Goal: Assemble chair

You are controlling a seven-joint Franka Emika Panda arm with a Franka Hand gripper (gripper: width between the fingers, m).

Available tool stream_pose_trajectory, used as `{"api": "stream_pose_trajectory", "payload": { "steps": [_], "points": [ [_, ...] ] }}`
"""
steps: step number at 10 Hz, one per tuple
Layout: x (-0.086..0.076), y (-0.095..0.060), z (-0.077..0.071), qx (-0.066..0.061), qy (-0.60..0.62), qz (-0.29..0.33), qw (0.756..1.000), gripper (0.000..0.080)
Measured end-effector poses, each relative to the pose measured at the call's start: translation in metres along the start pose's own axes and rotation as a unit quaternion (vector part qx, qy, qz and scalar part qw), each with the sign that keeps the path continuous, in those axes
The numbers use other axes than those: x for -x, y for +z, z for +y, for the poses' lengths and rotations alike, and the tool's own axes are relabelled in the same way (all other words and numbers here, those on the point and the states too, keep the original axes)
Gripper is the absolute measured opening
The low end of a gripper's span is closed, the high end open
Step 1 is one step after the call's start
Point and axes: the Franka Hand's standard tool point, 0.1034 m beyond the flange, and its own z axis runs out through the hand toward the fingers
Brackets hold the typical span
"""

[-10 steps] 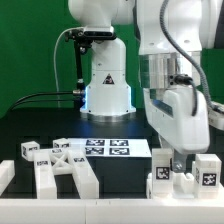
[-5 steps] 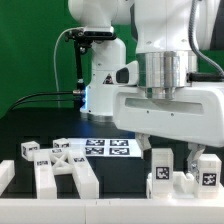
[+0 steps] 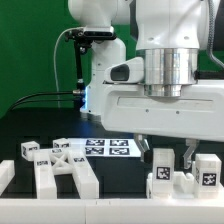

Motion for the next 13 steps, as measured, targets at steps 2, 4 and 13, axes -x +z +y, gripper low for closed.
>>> {"api": "stream_pose_trajectory", "payload": {
  "steps": [2, 4, 13],
  "points": [
    [-0.0006, 0.0012, 0.0036, 0.003, 0.1, -0.002, 0.995, 0.0288],
    [-0.0027, 0.0028, 0.0062, 0.009, 0.252, -0.006, 0.968, 0.0288],
    [0.006, 0.0011, 0.0034, -0.007, 0.287, -0.018, 0.958, 0.0538]
  ]
}}
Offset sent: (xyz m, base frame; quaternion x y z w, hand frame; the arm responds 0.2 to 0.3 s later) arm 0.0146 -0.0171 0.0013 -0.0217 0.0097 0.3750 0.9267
